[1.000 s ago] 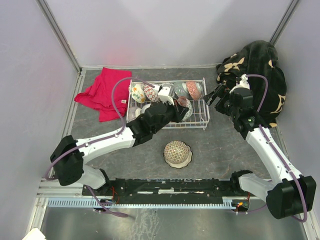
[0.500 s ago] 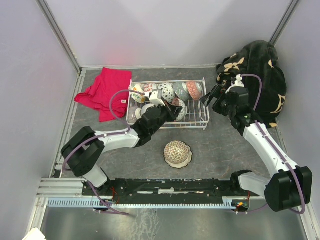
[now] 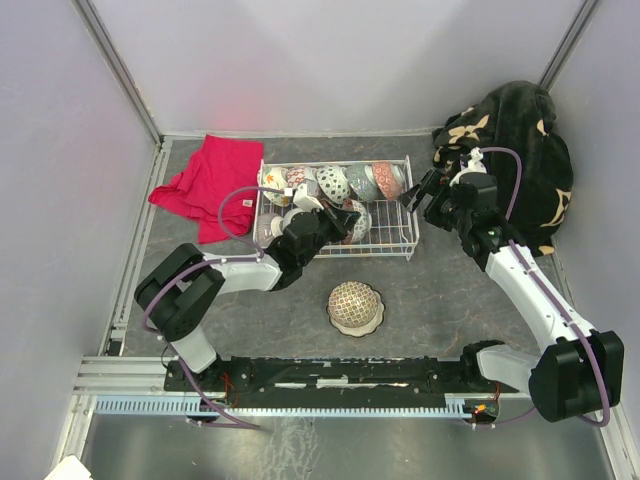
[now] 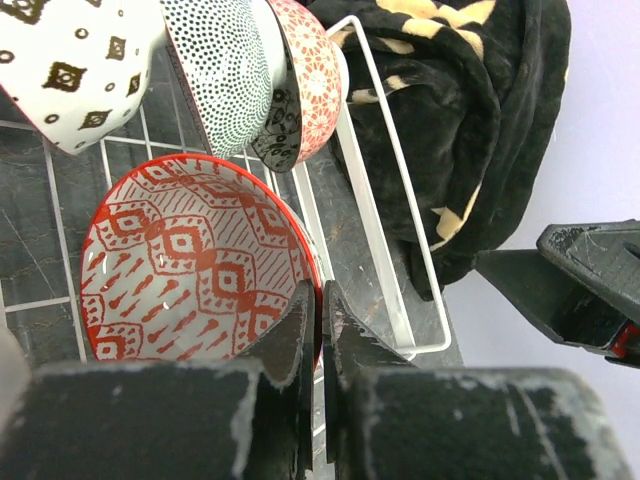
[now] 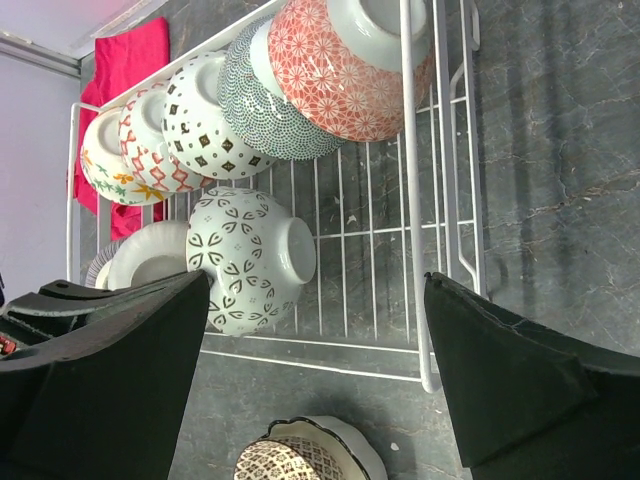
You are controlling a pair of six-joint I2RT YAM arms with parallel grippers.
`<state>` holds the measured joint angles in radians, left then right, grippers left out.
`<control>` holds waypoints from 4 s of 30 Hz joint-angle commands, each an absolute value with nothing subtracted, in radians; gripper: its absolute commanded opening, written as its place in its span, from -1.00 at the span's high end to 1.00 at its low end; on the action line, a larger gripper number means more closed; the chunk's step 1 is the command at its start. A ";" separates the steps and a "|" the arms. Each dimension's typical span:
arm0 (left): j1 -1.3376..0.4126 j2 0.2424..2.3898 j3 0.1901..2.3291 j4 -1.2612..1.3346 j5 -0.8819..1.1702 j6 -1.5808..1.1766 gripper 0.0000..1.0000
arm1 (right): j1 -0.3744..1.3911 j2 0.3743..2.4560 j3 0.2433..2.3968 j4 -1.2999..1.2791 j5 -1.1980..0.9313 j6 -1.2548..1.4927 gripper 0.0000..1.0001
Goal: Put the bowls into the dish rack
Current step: Place the bowl in the dish rack, then pick up the bowl from the center of the board.
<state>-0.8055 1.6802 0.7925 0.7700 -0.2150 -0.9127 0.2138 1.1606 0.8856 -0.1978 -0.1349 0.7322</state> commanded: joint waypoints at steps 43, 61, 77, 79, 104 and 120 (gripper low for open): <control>-0.753 1.539 0.701 0.435 -0.019 -0.904 0.95 | 0.209 1.152 0.910 -0.142 -0.167 0.738 -0.90; -0.752 1.433 0.725 0.205 -0.083 -0.797 0.95 | 0.209 1.156 0.908 -0.134 -0.177 0.742 -0.90; -0.749 1.319 0.721 0.064 -0.157 -0.759 0.95 | 0.209 1.162 0.906 -0.126 -0.184 0.745 -0.90; -0.747 1.301 0.719 0.050 -0.167 -0.756 0.92 | 0.208 1.165 0.906 -0.124 -0.187 0.746 -0.90; -1.070 0.972 0.741 -0.167 -0.352 -0.725 -0.29 | 0.209 1.159 0.907 -0.127 -0.184 0.742 -0.90; -1.454 1.394 0.970 -0.317 -0.571 -0.741 -0.40 | 0.207 1.121 0.912 -0.163 -0.141 0.730 -0.91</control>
